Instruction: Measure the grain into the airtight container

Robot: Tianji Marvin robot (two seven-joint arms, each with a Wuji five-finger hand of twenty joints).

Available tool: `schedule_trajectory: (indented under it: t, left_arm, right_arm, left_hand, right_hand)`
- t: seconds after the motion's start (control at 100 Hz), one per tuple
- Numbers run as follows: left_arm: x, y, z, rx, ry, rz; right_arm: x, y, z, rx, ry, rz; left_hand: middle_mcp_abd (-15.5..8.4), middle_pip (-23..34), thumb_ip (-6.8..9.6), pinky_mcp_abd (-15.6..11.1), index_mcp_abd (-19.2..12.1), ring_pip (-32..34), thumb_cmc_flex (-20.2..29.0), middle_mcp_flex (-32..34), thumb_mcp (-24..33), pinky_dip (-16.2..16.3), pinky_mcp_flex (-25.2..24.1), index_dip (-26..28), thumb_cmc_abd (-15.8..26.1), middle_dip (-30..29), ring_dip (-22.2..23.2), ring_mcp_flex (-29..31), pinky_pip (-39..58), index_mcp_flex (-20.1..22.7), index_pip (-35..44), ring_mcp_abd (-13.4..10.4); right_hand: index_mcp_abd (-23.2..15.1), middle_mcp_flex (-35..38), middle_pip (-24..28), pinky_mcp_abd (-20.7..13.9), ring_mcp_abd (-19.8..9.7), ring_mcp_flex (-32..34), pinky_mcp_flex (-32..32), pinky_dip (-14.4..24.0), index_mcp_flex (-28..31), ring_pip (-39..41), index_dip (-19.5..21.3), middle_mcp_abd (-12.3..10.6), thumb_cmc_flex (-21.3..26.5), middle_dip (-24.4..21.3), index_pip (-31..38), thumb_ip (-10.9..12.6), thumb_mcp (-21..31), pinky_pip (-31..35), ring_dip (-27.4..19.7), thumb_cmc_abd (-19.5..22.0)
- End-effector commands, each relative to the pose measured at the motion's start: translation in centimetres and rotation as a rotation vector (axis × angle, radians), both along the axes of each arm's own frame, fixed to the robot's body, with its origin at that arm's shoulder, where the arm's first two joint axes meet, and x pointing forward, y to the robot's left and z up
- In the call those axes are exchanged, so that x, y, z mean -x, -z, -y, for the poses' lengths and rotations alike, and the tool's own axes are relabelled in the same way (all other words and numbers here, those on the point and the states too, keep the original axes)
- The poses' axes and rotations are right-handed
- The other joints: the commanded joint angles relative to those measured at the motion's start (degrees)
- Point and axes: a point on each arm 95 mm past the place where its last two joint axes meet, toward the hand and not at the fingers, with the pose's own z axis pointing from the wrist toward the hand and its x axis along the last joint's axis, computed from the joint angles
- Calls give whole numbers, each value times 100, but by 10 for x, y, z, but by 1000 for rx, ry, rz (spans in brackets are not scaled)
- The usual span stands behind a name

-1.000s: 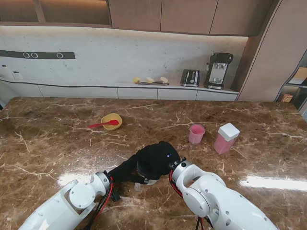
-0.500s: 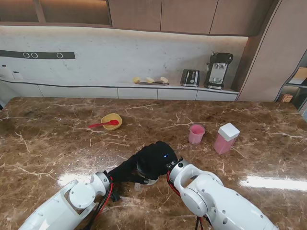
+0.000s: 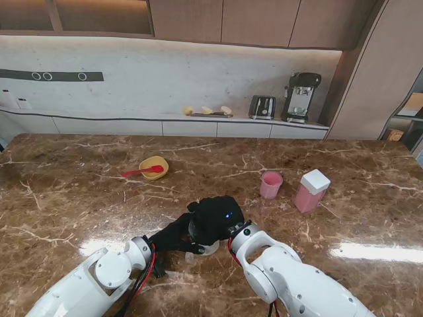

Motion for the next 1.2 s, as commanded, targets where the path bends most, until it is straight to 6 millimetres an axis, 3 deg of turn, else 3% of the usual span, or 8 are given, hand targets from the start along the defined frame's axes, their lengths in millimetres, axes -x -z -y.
schedule_trajectory:
  t: [0.0,0.11,0.17,0.29,0.57,0.83,0.96,1.19]
  left_arm:
    - [21,33,-13,-62,-8,-92]
    - [20,33,-13,-62,-10,-90]
    - [20,33,-13,-61,-12,-90]
    - [20,33,-14,-61,-13,-90]
    - [21,33,-14,-64,-9,-91]
    - [21,33,-14,-67,-9,-92]
    - [22,33,-14,-69,-9,-93]
    - [22,34,-14,-68,-7,-97]
  right_arm:
    - [5,8,-1,3,2,-26]
    - [6,0,1,-2,13,-1]
    - [7,-7,2,4,21,14]
    - [9,-19,8,7,30,-2]
    - [10,-42,19,88,-62,-154]
    - [-4,-41,19,153,-126,-265]
    - [-9,-39,18,184,-156,-329]
    - [-12,-32,15,211,-171,-357]
  left_hand:
    - [-12,-41,203,2630,-313,-2,157,-117,248,700,607,50,368,53,56,-111,1007,150,1919,1337]
    - [-11,-41,201,2637,-320,2,146,-119,246,713,615,51,370,54,58,-109,1023,147,1919,1332]
    - [-14,-42,201,2642,-321,3,150,-118,246,723,617,51,360,52,58,-108,1035,148,1919,1336]
    - [-16,-39,199,2649,-326,8,147,-117,246,738,613,51,357,57,60,-104,1057,145,1918,1338]
    - [-4,-35,201,2654,-315,13,168,-117,267,734,606,51,345,65,63,-104,1060,142,1921,1349]
    - [4,-37,202,2652,-310,10,184,-118,283,724,607,51,336,68,63,-106,1054,139,1923,1348]
    - [0,-39,203,2649,-307,10,180,-118,285,720,606,50,346,67,62,-107,1052,140,1924,1343]
    - [-5,-41,201,2651,-310,7,175,-118,296,720,612,50,335,65,60,-108,1058,139,1926,1337]
  right_hand:
    - [94,-228,-98,-278,-770,148,-344,-178,-291,80,-92,-115,-143,-59,-179,255,-212,-33,-29,481]
    - [45,-831,-545,47,-532,-881,-1507,-147,-561,-1249,-141,-91,-72,-403,-388,615,-1596,-1339,-333,1510]
    - [-10,-1106,-798,132,-473,-1313,-1971,-92,-626,-1883,-150,-69,-644,-602,-465,769,-1072,-1973,-564,1221]
    - [-29,-1529,-1122,253,-370,-1875,-2498,-112,-761,-2605,-182,-14,-552,-840,-592,797,-963,-2755,-918,1093]
    - [191,-2494,-1686,414,14,-2627,-2794,-117,-1389,-3530,-522,265,1726,-1376,-1298,938,-1635,-3788,-1604,299]
    - [-22,-2928,-1769,454,132,-2777,-2649,-143,-1806,-3634,-661,357,2452,-1496,-1594,831,-1642,-3807,-1750,200]
    - [-131,-2964,-1647,435,110,-2721,-2584,-126,-1782,-3586,-608,328,2018,-1593,-1627,430,554,-3754,-1799,-706]
    - [-334,-2588,-1415,314,-129,-2262,-2265,-28,-1457,-3294,-449,192,2253,-1462,-1372,399,1023,-3508,-1582,-750]
